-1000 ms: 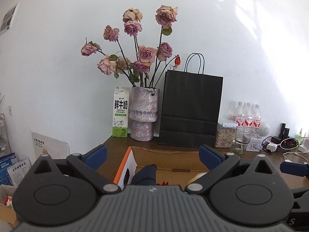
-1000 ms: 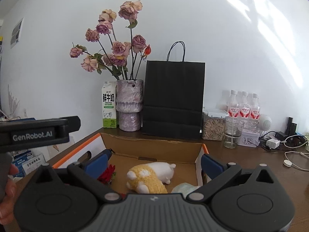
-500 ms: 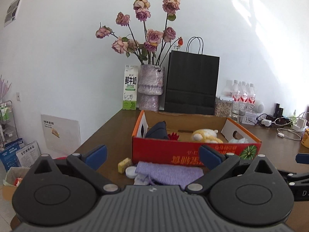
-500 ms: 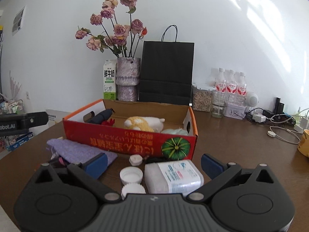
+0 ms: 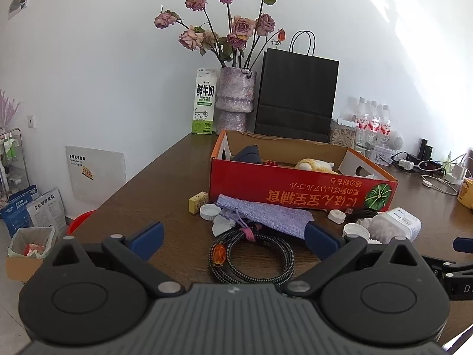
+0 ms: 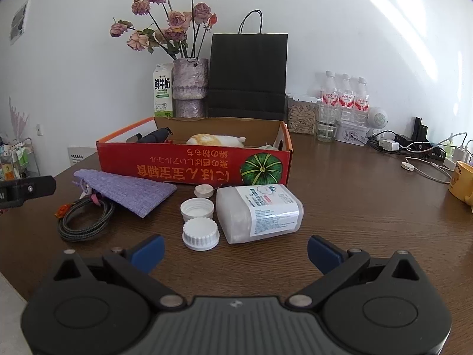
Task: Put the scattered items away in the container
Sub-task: 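Withdraw both grippers from the box back toward the table items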
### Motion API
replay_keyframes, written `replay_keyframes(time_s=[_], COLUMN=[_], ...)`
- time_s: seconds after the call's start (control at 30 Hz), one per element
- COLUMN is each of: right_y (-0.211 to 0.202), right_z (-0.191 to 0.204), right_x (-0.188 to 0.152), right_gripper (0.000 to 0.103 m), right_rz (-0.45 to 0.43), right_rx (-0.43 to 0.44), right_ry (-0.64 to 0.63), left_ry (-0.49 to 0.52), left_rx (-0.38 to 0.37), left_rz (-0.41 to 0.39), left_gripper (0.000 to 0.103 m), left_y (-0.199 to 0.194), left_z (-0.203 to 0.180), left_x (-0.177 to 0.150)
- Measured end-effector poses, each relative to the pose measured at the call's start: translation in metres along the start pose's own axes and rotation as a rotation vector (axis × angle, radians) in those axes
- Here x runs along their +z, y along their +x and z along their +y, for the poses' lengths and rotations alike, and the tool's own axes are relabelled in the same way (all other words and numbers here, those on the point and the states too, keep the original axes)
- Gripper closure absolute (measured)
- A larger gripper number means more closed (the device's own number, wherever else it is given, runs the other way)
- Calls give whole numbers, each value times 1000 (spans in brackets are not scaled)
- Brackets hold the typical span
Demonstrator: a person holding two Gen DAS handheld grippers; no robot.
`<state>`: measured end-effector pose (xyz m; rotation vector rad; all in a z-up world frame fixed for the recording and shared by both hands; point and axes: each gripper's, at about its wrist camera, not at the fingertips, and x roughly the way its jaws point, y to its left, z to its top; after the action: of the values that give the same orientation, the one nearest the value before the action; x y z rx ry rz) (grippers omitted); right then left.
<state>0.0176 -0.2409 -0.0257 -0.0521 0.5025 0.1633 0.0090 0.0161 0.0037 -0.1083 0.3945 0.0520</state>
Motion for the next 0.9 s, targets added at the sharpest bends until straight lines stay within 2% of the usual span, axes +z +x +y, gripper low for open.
replay_keyframes(time_s=[0.7, 0.9], right_y=[21, 27], right_z=[-5, -4], right_x=[-11, -12], right_gripper=[0, 0], right_rz=[71, 87], right_rx=[-7, -5], right_ry=[23, 23], left_ry=[26, 43], left_rx=[-4, -17], left_rz=[91, 141], left_gripper=[0, 0], left_y=[18, 31], left_z=[-5, -7], left_x=[-13, -17])
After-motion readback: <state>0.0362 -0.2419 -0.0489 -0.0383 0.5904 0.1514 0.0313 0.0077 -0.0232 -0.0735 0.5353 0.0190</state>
